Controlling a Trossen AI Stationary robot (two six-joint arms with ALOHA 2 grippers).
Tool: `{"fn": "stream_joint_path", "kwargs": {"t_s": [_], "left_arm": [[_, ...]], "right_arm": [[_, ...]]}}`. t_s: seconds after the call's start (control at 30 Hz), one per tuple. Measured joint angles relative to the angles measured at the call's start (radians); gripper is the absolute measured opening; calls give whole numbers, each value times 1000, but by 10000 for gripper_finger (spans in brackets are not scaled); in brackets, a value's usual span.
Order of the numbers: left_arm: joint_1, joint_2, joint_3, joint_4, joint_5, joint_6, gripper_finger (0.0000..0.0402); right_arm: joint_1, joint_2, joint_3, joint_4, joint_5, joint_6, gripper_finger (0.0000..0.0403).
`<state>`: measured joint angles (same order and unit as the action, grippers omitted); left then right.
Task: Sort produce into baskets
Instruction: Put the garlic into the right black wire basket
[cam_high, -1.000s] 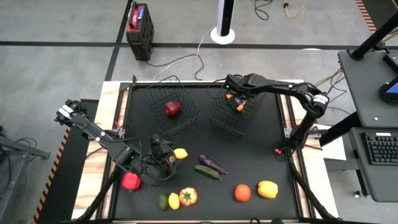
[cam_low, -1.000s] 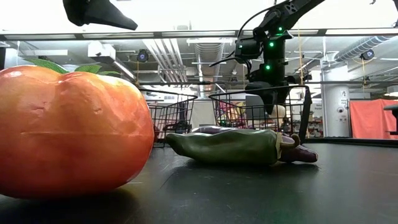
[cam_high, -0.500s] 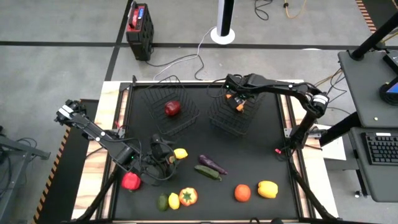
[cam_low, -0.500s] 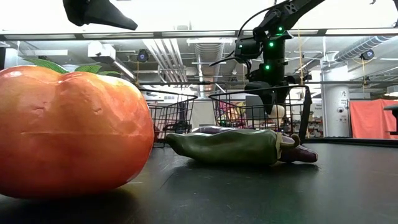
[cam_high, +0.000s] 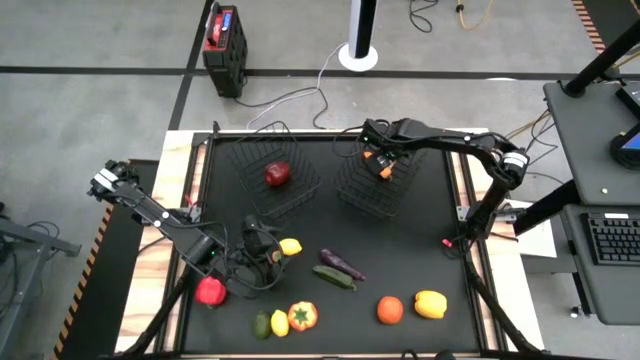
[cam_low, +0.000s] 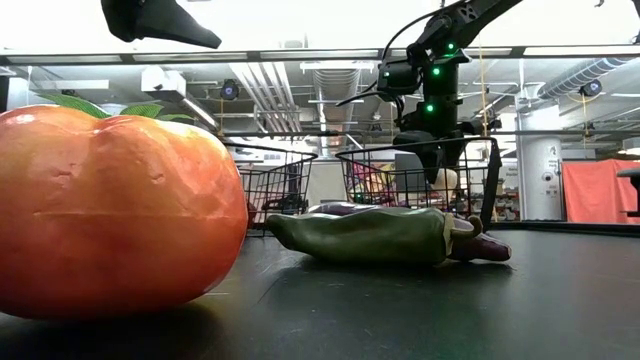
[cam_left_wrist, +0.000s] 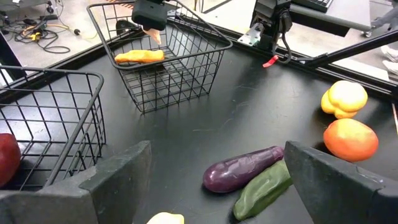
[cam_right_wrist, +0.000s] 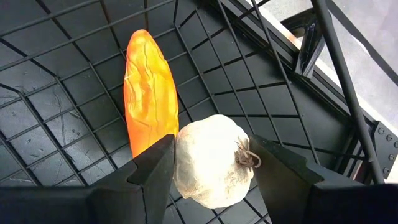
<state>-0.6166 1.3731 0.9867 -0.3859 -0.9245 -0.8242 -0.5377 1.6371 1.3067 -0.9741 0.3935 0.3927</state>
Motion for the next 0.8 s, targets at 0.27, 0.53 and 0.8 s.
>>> {"fn": "stream_joint_path", "kwargs": {"t_s": [0.27, 0.53, 0.8], "left_arm": [[0, 0, 0, 0, 0, 0, 350], [0, 0, 0, 0, 0, 0, 350], [0, 0, 0, 0, 0, 0, 350]], "right_arm": [[0, 0, 0, 3, 0, -4, 199], [0, 0, 0, 5, 0, -4, 199], [0, 0, 0, -15, -1, -1, 199]]}}
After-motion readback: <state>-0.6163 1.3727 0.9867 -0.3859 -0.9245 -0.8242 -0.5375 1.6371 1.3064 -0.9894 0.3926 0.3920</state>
